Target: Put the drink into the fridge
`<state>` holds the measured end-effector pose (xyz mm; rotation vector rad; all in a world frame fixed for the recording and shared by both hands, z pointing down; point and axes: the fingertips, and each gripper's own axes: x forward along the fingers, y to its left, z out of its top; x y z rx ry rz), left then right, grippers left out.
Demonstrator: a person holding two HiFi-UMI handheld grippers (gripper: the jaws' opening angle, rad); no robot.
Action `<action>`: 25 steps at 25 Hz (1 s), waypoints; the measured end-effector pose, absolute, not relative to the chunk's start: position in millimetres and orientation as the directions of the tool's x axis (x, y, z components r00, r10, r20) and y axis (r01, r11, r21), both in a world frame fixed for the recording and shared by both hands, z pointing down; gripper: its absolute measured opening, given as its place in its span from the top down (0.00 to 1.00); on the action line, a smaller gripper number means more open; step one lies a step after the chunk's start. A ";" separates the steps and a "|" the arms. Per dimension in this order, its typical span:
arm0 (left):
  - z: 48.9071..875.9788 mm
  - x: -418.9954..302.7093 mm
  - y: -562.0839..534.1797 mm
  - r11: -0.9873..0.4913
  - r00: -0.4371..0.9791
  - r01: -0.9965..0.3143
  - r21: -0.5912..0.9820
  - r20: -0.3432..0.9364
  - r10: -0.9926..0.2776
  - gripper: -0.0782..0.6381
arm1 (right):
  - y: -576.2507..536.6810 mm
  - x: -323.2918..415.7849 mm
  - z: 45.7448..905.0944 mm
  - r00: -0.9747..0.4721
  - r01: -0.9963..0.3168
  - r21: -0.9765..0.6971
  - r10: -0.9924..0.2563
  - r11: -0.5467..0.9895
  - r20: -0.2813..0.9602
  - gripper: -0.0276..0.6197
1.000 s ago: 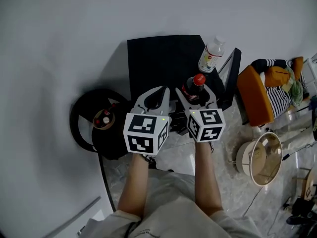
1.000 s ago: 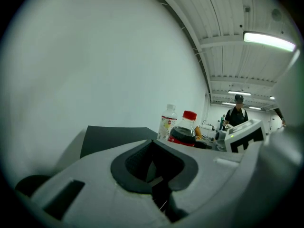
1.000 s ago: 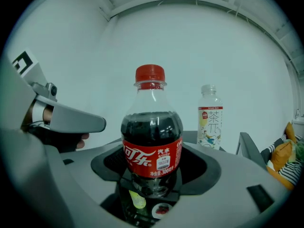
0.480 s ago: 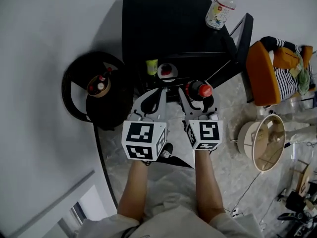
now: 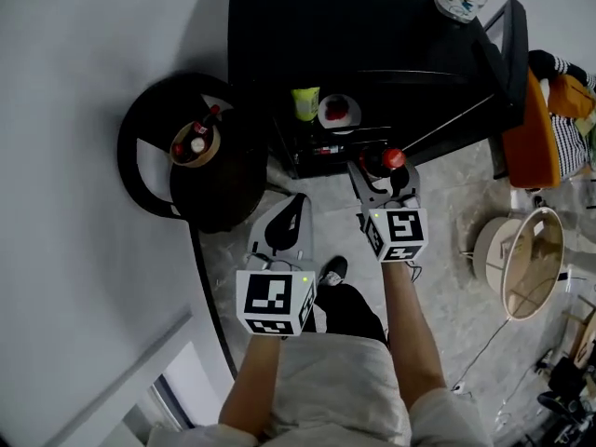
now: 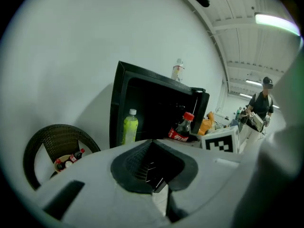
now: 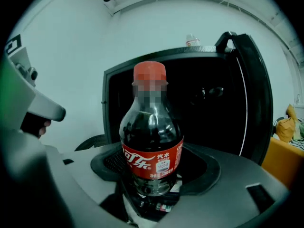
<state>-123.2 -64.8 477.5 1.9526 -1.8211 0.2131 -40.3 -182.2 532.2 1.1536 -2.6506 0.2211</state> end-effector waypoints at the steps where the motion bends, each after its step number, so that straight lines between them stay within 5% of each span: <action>1: 486.4 -124.5 -66.1 -0.022 0.115 -0.976 0.219 0.423 -0.899 0.88 | -192.6 -43.1 541.8 -0.658 -0.737 -0.043 -0.701 0.675 0.276 0.50; 25: 543.1 -105.0 -110.5 -0.106 0.172 -0.974 0.201 0.347 -0.922 0.88 | -308.5 -124.6 655.2 -0.653 -0.715 0.000 -0.669 0.699 0.356 0.50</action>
